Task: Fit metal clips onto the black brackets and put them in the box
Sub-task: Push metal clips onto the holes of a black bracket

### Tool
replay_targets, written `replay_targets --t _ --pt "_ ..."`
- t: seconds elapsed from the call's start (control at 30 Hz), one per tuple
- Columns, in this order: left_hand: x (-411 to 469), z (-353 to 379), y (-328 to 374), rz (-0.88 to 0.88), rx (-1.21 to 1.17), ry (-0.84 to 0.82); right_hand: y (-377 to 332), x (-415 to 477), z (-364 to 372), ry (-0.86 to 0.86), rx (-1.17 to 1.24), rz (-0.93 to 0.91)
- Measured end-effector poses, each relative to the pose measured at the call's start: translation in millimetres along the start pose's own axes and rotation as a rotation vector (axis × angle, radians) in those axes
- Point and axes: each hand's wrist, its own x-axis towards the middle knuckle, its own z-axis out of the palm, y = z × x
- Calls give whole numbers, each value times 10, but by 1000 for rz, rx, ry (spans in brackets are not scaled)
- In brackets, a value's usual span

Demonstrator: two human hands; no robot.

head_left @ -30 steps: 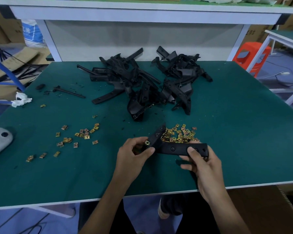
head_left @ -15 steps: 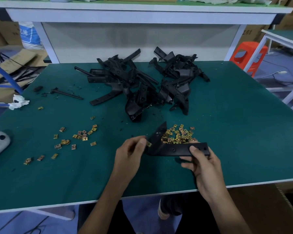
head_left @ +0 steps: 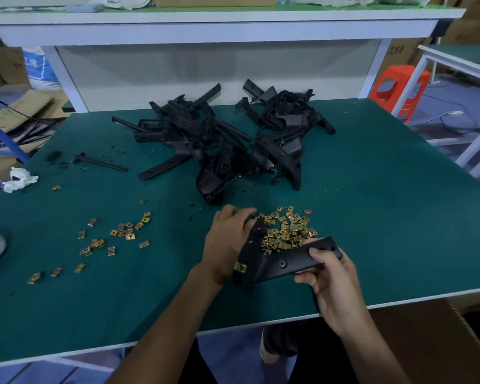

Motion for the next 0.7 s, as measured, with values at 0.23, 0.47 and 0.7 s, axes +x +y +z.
replay_targets --t 0.23,0.47,0.7 --pt "303 -54 20 38 152 -244 -3 10 -5 37 7 1" --pt "592 24 73 -22 217 -311 -27 1 31 30 16 5" --pt "508 -30 88 -37 59 -219 -35 -17 25 18 14 -6"
